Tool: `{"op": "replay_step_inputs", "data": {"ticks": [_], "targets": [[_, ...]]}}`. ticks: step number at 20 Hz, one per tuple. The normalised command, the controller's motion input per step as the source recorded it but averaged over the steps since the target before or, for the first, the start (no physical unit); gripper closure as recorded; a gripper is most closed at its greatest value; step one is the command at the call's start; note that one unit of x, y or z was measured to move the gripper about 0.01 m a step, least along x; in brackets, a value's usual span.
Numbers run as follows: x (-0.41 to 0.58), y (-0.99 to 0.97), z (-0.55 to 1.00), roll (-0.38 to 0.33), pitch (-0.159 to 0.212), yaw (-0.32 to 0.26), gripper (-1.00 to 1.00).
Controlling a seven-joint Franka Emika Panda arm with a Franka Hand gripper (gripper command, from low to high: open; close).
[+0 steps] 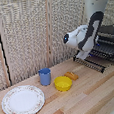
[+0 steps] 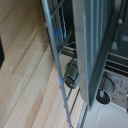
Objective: Position your gripper near the tray handle while precisely lining it up. Firmly yet gently grip the handle, ensuring a strong hold. Slide the tray into the oven in a steady manner until it's entirely inside. Relinquish the handle as it sits within the oven and extract your gripper with care.
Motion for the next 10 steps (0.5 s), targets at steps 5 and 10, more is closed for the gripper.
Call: {"op": "replay_step_inputs", "data": {"ticks": [5, 10], "targets": [[-0.011, 0.0, -0.03, -0.073, 0.006, 0.029, 1.0], [-0.142, -0.31, 0.0, -0.079, 0.06, 0.144, 1.0]]}}
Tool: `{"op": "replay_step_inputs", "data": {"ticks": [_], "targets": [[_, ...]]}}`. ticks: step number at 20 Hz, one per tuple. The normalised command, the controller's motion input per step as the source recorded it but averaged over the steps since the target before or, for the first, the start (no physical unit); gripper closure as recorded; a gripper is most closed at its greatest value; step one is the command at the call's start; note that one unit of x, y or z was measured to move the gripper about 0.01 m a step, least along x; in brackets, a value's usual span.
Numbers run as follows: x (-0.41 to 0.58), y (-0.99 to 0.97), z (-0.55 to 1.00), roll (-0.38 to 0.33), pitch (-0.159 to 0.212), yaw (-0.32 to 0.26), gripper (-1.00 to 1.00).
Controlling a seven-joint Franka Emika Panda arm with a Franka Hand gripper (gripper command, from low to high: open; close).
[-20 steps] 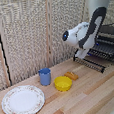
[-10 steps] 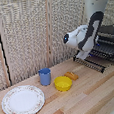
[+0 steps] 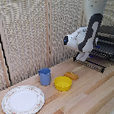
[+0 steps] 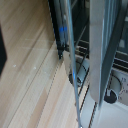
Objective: Position your gripper near the tray handle while precisely lining it up. Firmly yet gently grip the handle, ensuring a strong hold. Slide the tray into the oven in a steady manner until it's entirely inside. Relinquish the handle as it sits within the oven and extract your gripper with care.
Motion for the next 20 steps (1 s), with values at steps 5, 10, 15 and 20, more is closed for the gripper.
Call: {"op": "replay_step_inputs", "data": {"ticks": [5, 10, 15, 20], "targets": [[-0.111, -0.28, 0.0, -0.027, 0.063, 0.14, 1.0], [-0.211, -0.03, 0.0, -0.1, 0.018, 0.094, 1.0], [-0.213, 0.0, 0.0, -0.146, 0.009, 0.07, 1.0], [-0.195, 0.0, 0.01, -0.146, 0.002, 0.03, 1.0]]}}
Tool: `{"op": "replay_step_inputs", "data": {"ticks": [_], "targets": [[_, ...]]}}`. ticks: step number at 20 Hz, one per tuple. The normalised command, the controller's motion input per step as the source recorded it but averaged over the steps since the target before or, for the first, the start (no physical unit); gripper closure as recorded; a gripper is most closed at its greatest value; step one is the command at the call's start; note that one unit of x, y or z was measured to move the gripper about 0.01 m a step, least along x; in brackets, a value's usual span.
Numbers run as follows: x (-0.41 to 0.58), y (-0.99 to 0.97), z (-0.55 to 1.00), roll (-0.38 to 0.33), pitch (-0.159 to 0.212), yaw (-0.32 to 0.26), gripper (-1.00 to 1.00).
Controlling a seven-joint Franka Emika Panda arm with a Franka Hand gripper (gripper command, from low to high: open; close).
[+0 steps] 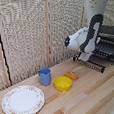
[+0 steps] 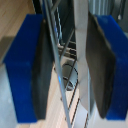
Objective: Position your gripper near the tray handle while precisely lining it up. Firmly yet gently grip the handle, ensuring a strong hold. Slide the tray into the oven in a steady manner until it's entirely inside. Relinquish the handle as it sits within the oven and extract your gripper with care.
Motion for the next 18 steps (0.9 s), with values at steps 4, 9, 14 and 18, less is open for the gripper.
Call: {"op": "replay_step_inputs", "data": {"ticks": [4, 9, 14, 18], "targets": [[-0.16, -0.01, 0.1, -0.059, -0.005, 0.019, 1.0], [-0.155, 0.02, 0.08, -0.005, -0.001, 0.225, 1.0], [0.0, -0.01, 0.22, 0.0, 0.0, 0.375, 1.0], [-0.037, -0.11, 0.3, -0.016, -0.005, 0.347, 1.0]]}}
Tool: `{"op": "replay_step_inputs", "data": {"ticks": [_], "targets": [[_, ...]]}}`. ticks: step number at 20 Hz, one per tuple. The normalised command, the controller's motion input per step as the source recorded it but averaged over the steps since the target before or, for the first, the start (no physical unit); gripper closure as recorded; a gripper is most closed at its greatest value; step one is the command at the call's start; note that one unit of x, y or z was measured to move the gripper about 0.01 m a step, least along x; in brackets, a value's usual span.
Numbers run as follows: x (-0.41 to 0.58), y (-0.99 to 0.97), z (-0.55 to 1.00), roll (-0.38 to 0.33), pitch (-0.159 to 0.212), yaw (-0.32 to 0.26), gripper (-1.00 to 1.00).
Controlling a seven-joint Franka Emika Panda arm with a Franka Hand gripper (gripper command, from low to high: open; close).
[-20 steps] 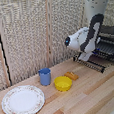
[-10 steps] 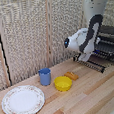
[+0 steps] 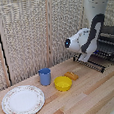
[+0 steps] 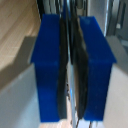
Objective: Position your gripper near the tray handle while precisely lining it up. Firmly yet gently grip the handle, ensuring a strong hold. Slide the tray into the oven in a steady manner until it's entirely inside. Relinquish the handle as it sits within the oven and extract your gripper with care.
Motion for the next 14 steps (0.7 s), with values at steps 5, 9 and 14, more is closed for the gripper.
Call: {"op": "replay_step_inputs", "data": {"ticks": [5, 9, 14], "targets": [[-0.221, -0.53, 0.74, -0.001, -0.019, 0.188, 1.0], [-0.302, -0.72, 0.96, 0.0, -0.003, 0.109, 1.0], [-0.242, -0.81, 0.72, 0.0, 0.0, 0.096, 1.0]]}}
